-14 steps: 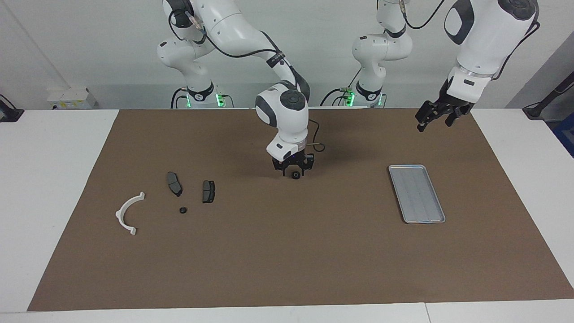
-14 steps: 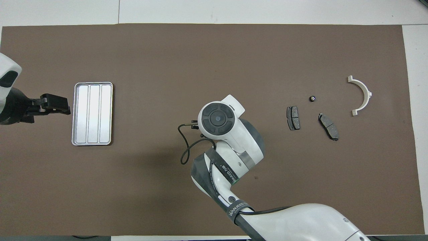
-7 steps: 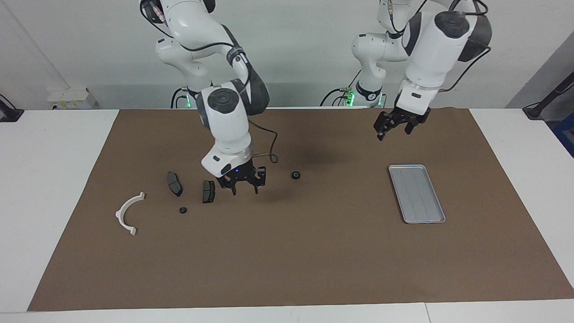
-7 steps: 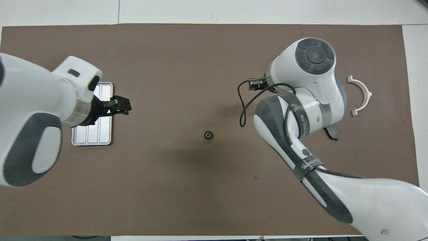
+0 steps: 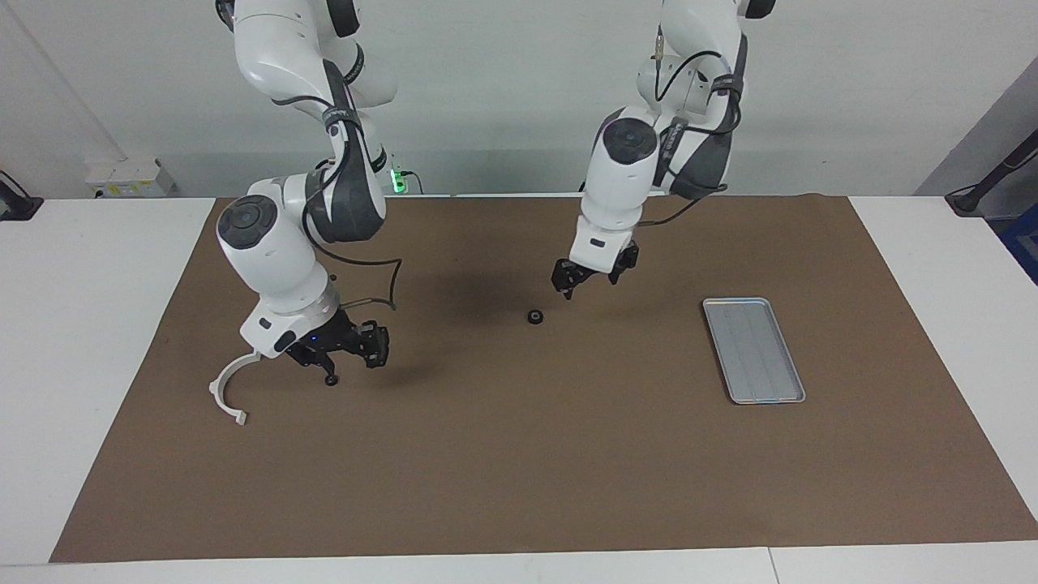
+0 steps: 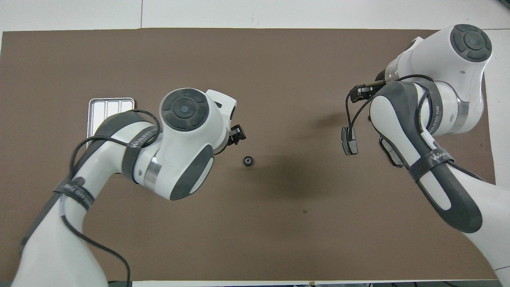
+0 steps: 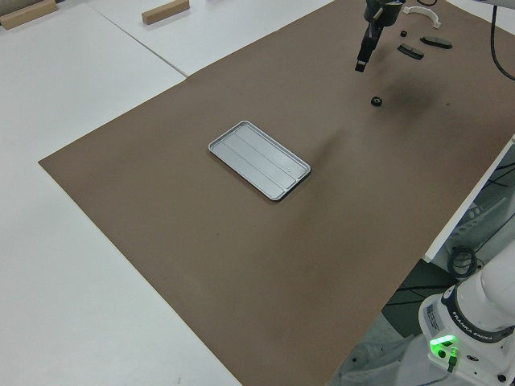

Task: Pick bearing gear from pile to tray
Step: 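Reach the left gripper to the black part while the right gripper withdraws, then grasp the black part with the left gripper and lift it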

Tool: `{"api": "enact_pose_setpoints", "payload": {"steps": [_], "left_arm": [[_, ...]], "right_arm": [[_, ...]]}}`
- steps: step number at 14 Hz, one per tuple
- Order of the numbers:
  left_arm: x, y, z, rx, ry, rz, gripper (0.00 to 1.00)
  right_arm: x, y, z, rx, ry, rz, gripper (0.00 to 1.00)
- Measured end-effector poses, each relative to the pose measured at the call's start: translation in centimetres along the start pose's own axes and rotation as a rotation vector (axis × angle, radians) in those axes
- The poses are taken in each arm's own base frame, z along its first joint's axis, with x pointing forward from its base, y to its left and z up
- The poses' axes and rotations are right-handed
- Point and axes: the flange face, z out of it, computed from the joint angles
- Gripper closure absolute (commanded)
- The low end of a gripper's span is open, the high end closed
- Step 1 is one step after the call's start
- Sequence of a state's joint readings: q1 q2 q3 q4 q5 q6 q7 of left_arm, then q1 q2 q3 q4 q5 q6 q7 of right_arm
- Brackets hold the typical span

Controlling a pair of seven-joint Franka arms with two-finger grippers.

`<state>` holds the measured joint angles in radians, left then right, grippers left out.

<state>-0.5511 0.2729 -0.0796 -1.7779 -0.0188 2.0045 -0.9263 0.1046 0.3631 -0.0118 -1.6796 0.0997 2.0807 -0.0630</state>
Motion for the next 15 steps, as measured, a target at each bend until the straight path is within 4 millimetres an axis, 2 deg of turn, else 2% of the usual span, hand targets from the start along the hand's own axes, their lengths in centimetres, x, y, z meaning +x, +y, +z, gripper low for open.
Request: {"api": "enact_pose_setpoints", "payload": {"steps": [2,4,10,13,15], "left_arm": [[-1.2,2.7,4.4,0.028,-0.023,-0.02,0.0],[-1.7,3.9,7.1,0.005,-0.009,-0.052,0.0],[-2.0,3.9,9.1,-0.036,0.016,-0.116,0.0],[-2.6,3.6,10.4,-0.035,0.015,-0.114,0.0],[-3.1,3.7,10.6,-0.032,0.013,-0.108,0.01]], "right_arm": [[-0.6,1.6,1.1,-0.003,-0.023,-0.003,0.27],[-1.0,2.6,2.0,-0.003,-0.04,0.003,0.29],[-1.7,2.9,4.5,-0.029,-0.071,-0.012,0.34],[-2.0,3.2,5.9,-0.05,-0.086,-0.017,0.35],[-2.3,3.5,6.6,-0.07,-0.1,-0.018,0.35]]}}
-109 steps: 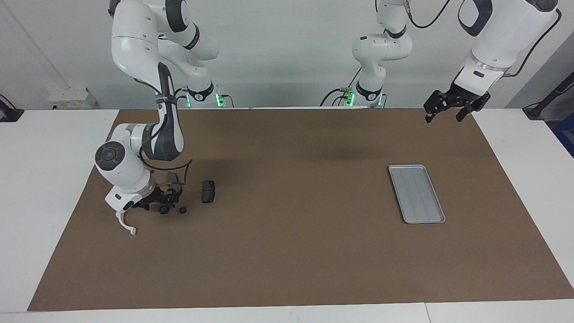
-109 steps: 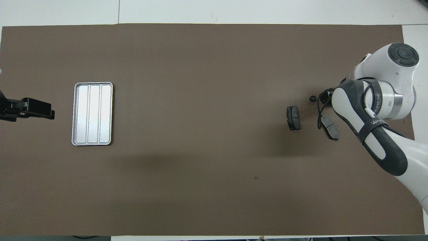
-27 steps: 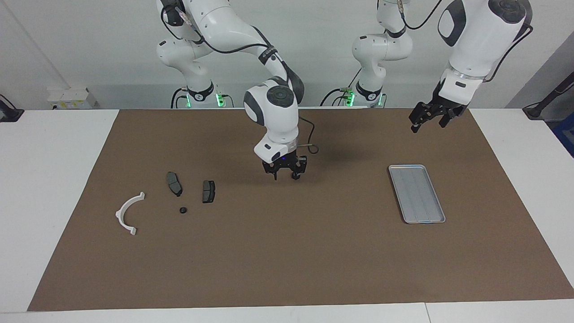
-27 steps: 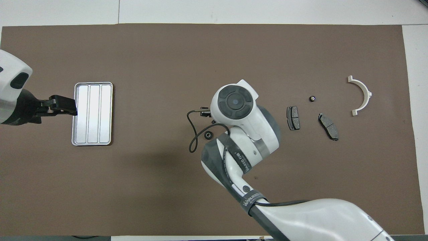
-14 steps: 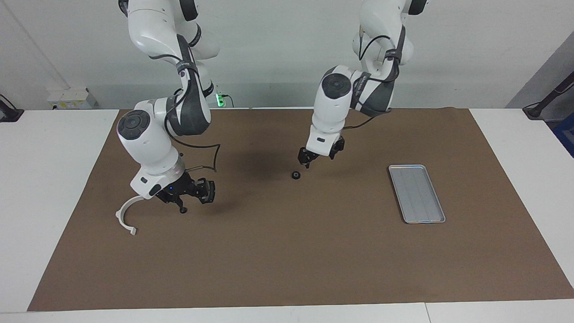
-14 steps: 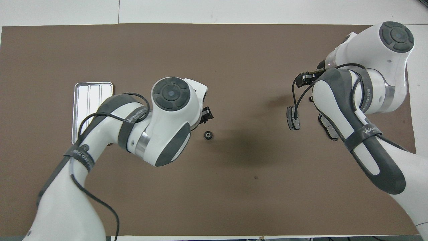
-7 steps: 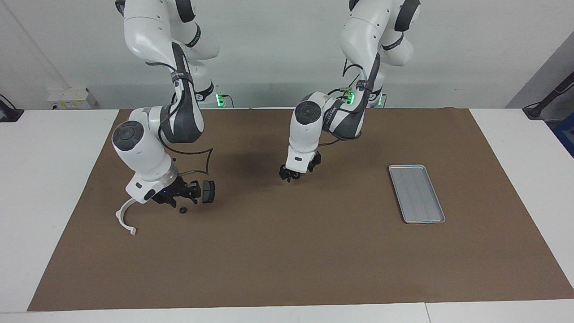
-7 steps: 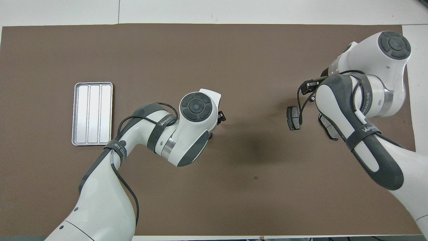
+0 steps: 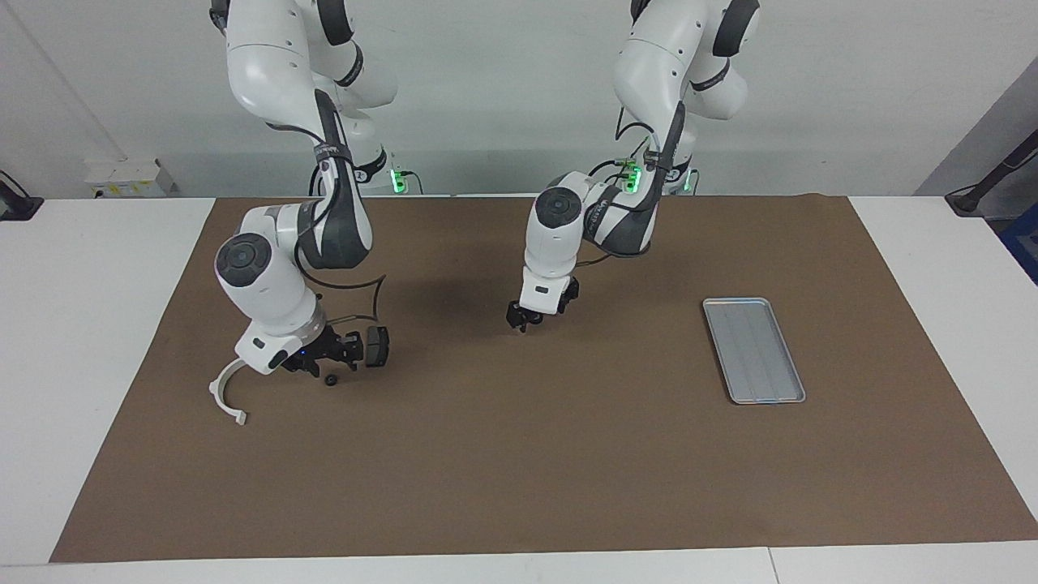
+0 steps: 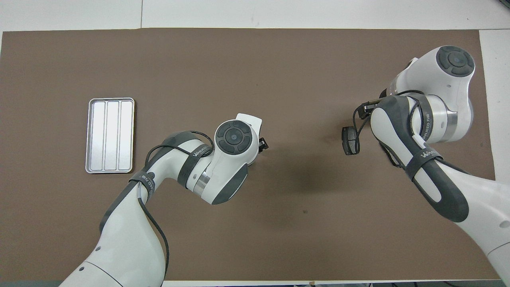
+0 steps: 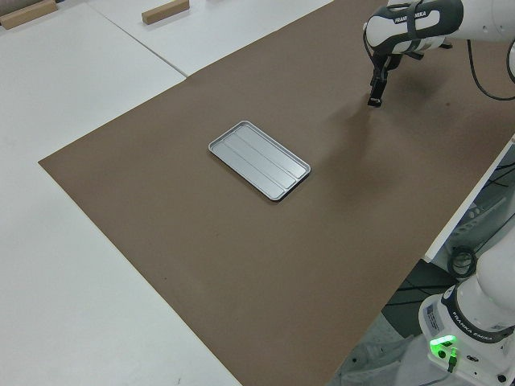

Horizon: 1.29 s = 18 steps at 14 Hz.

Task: Pick bearing gear from pile to tray
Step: 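Grasp the black part with the left gripper and lift it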

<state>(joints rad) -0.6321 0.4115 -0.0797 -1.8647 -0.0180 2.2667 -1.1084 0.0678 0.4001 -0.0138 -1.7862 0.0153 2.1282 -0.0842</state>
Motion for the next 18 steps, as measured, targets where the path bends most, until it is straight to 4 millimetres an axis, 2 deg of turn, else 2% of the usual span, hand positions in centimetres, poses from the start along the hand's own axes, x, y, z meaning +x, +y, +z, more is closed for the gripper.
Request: {"api": "enact_pose_setpoints", "payload": {"steps": [5,9,14,16,18], "left_arm": [[-1.4,0.4,0.3,0.006,-0.002,0.017,0.01],[-1.6,0.1,0.7,0.006,-0.001,0.017,0.04],[-1.4,-0.1,1.0,-0.011,0.009,0.013,0.09],[-1.3,-0.1,1.0,-0.016,0.012,0.011,0.23],[-1.3,-0.2,0.8,-0.018,0.014,0.01,0.43]], "right_arm": [[-0.3,0.9,0.9,-0.019,-0.014,0.002,0.35],[-0.2,1.9,1.7,-0.032,0.0,0.009,0.36],[0.0,1.6,2.1,-0.032,0.012,0.006,0.37],[0.2,1.2,2.4,-0.031,0.018,0.008,0.37],[0.3,1.0,2.6,-0.031,0.022,0.007,0.37]]}}
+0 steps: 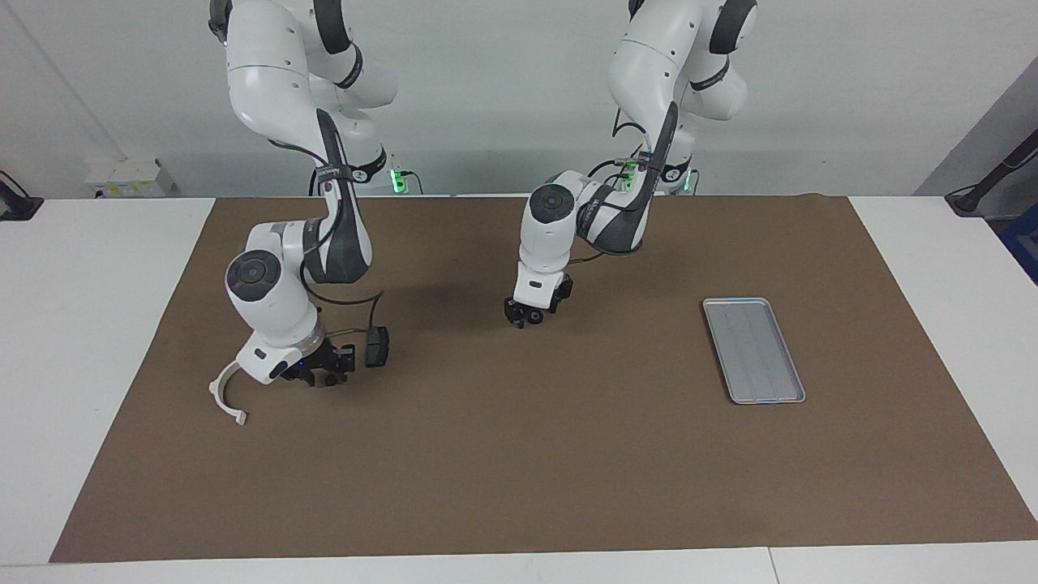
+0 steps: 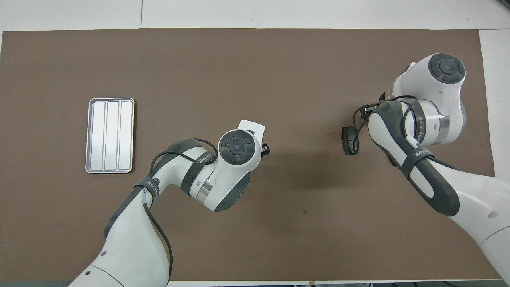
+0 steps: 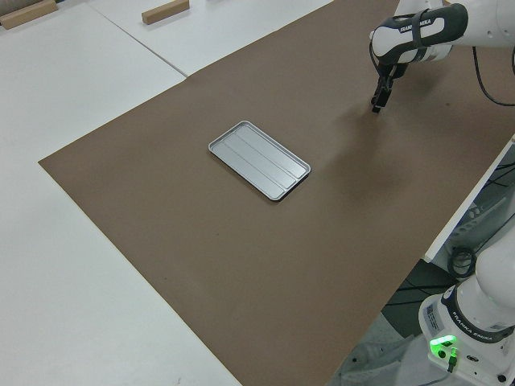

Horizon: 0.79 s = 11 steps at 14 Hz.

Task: Pick bearing gear from pile to tray
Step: 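Grasp the black part with the left gripper and lift it, then lower the black part into the tray while the right gripper reaches the pile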

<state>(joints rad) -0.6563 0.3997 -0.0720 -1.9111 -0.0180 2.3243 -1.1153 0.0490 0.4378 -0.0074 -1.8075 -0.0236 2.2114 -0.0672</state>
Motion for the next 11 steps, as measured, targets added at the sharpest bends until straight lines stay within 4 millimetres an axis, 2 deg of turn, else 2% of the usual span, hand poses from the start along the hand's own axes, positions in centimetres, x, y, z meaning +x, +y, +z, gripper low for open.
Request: {"api": "enact_pose_setpoints", "payload": {"steps": [6,7,11], "left_arm": [[-0.19,-0.24,-0.7,-0.007,0.006,0.002,0.93],[-0.27,-0.32,-0.64,-0.006,0.006,0.003,0.96],[-0.21,-0.46,-0.65,0.001,0.004,0.002,0.96]], "right_arm": [[0.06,-0.01,0.17,0.0,0.003,0.0,0.41],[0.08,-0.01,0.2,0.0,0.003,0.0,0.41],[0.04,-0.02,0.6,0.0,-0.002,0.0,0.41]]}}
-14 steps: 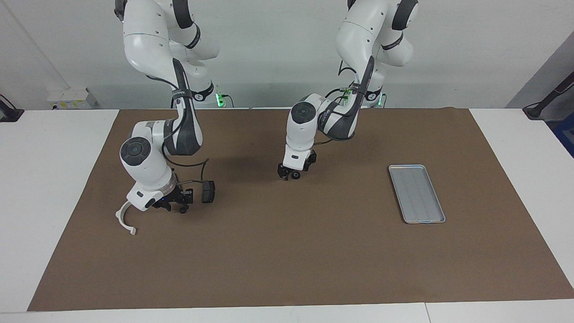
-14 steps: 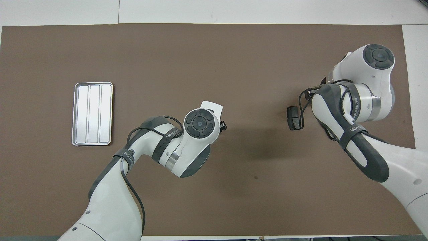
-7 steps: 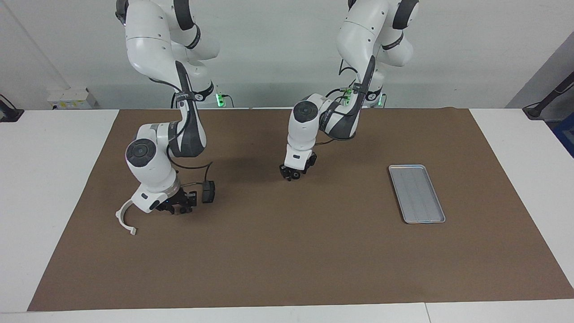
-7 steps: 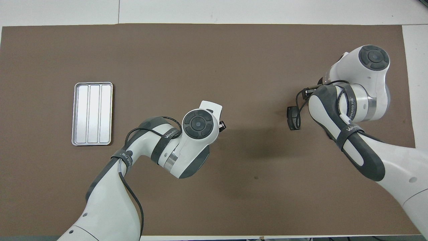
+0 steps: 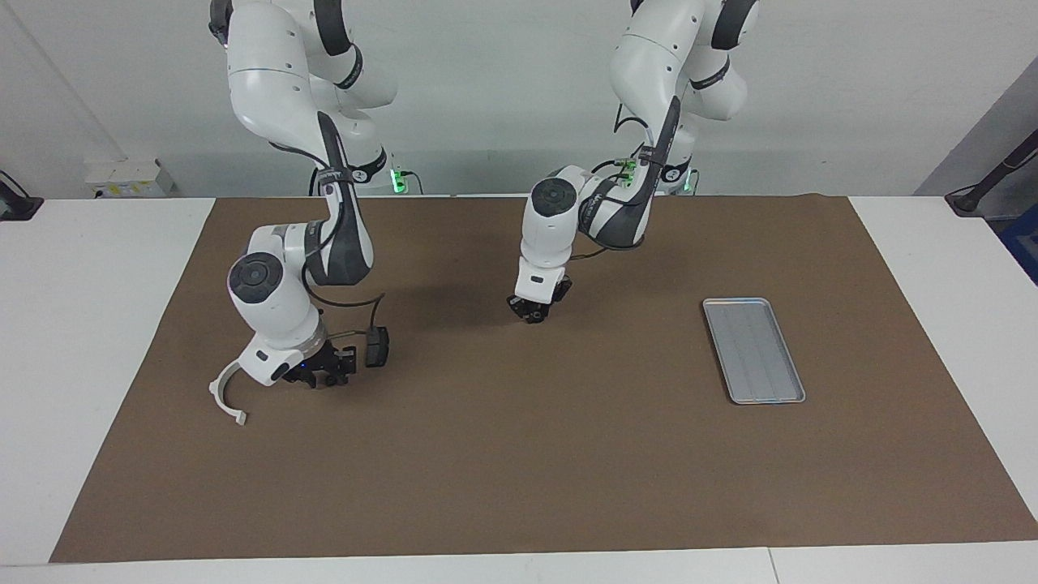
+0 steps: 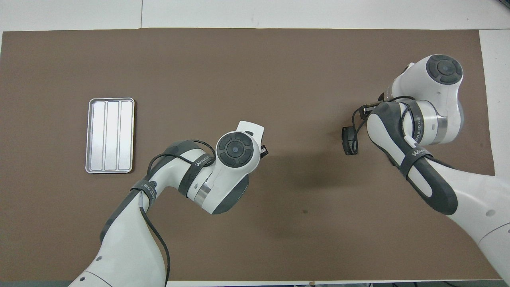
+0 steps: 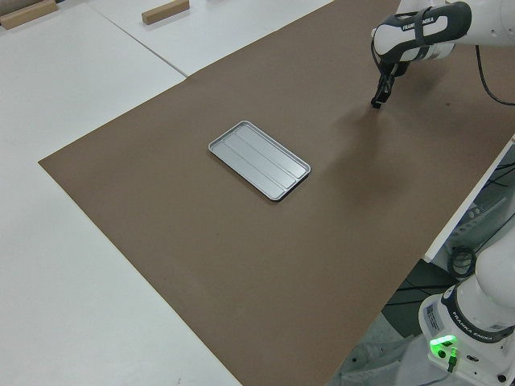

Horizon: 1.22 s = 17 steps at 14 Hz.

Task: Pick bearing gear from pile to tray
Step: 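Lower the black part into the tray while the right gripper reaches the pile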

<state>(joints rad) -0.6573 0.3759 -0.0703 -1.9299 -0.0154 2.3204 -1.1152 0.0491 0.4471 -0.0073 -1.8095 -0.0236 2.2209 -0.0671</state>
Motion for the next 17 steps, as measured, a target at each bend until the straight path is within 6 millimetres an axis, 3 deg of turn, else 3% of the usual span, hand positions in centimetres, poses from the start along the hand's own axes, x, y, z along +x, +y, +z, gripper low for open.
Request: {"api": "enact_pose_setpoints", "payload": {"steps": [3,4,8,9,13,15,17], "left_arm": [[1.7,-1.3,-0.4,0.039,0.013,-0.003,0.96],[3.4,-2.2,-1.4,0.038,0.019,-0.005,0.96],[11.8,-10.2,-9.0,0.058,0.013,0.03,0.96],[13.8,-12.6,-10.3,0.059,0.011,0.051,0.96],[21.2,-22.6,-10.0,0.071,-0.021,0.15,0.95],[23.2,-26.4,-9.5,0.073,-0.038,0.188,0.95],[24.2,-29.0,-9.0,0.073,-0.048,0.21,0.95]], "right_arm": [[0.0,0.0,0.3,0.0,-0.005,0.0,0.47],[0.0,0.0,0.4,0.0,-0.006,0.0,0.56],[0.0,0.0,0.4,0.0,-0.006,0.0,0.95],[0.0,0.0,0.4,0.0,-0.006,0.0,1.0],[0.1,-0.1,0.2,0.001,-0.002,-0.002,1.0],[0.2,-0.7,-0.5,0.004,0.006,-0.011,1.0],[0.3,-2.4,-2.9,0.011,0.026,-0.036,1.0]]}}
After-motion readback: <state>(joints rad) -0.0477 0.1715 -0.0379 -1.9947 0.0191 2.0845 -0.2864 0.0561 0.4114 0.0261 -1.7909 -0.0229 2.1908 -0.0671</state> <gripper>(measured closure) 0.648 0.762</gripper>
